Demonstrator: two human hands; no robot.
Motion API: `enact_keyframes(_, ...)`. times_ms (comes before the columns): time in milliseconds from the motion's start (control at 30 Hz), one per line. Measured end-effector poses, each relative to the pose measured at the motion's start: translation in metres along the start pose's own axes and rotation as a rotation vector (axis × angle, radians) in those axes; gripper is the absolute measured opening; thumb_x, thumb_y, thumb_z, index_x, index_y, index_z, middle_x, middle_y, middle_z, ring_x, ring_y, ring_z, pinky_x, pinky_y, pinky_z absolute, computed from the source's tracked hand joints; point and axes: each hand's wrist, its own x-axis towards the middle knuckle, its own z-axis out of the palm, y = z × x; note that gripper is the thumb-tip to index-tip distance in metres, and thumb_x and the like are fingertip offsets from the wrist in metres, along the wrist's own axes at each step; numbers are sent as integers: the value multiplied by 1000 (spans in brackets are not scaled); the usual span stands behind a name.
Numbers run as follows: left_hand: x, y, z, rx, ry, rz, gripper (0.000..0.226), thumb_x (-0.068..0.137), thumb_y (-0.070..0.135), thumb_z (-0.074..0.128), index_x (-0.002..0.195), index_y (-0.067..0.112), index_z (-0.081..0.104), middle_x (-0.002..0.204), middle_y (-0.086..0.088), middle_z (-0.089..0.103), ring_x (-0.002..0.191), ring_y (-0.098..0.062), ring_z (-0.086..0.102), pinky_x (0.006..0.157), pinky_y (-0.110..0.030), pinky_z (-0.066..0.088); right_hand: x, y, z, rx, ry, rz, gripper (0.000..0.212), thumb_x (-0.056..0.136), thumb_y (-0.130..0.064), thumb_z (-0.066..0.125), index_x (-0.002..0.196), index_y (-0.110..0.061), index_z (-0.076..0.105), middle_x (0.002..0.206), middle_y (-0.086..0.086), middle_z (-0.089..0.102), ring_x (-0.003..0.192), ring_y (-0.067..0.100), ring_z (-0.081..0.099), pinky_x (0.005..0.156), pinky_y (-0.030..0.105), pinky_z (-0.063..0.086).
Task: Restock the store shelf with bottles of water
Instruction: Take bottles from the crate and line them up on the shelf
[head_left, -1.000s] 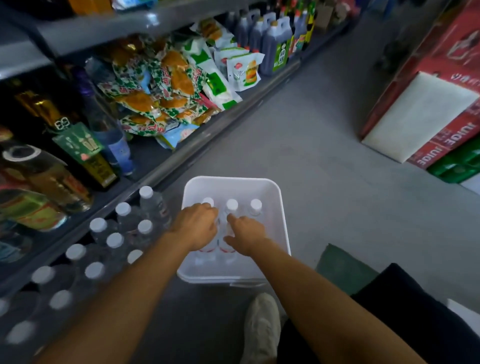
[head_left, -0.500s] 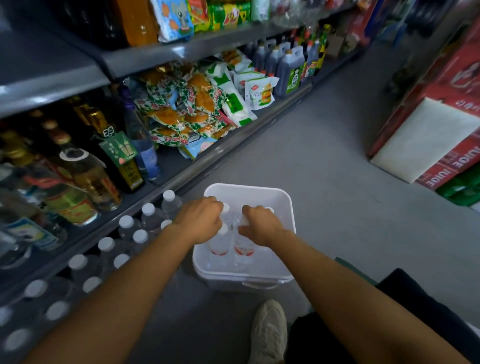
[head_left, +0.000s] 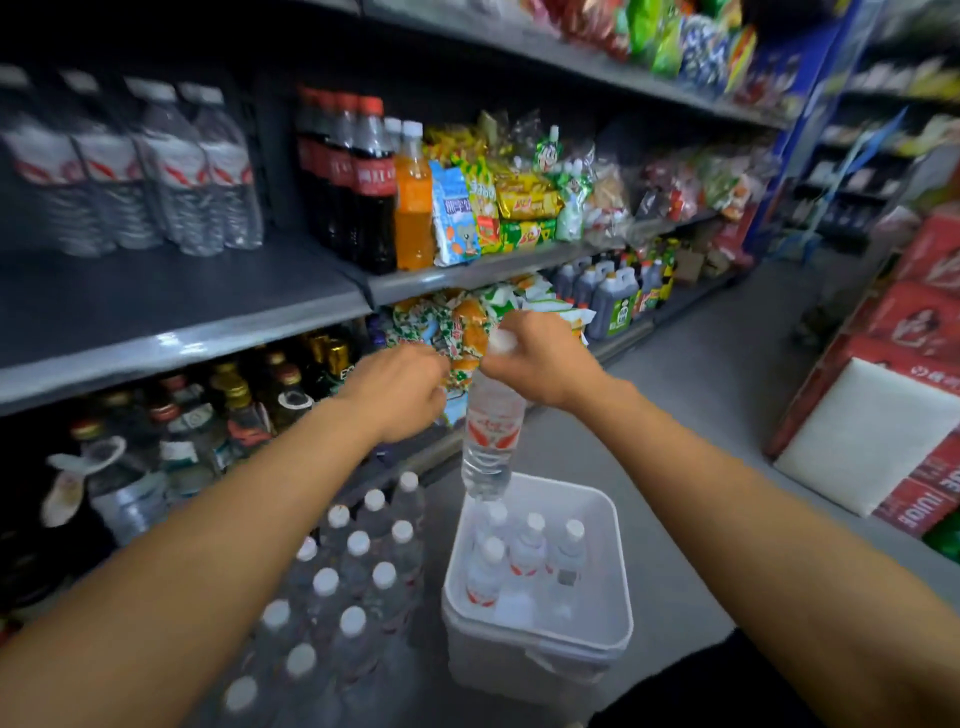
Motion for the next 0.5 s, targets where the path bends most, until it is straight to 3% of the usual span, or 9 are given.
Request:
enact_keyframes(100,-6,-25,-35,71,47,-43,19,91,24,46,102,13,57,108,-8,56,102,-31,56,70,-37,43,30,-30,-22,24,82,-62,29,80,-32,65,74,-9,49,70,10,52,66,27,49,53,32,29)
enact_keyframes(267,-17,-77,-87,157,113,-144,29,94,25,45,119,16,58,117,-5,55,109,-28,54,75,-36,43,82,-81,-42,57,199,-174,31,77,-38,61,73,-9,51,72,8,54,67,26,49,55,33,31)
enact_keyframes(433,-25,-137,-124,208,160,-237,29,94,24,46,117,12,58,115,-6,56,105,-29,55,74,-36,45,132,-132,-52,53,270,-282,25,79,-31,63,81,-8,55,81,13,60,79,31,54,61,31,30)
enact_keyframes(500,-27,-161,-135,225,172,-263,29,93,24,47,116,13,59,118,-6,57,107,-29,55,79,-39,49,152,-151,-54,43,291,-309,30,80,-32,63,91,-5,59,92,16,64,87,34,56,66,34,38)
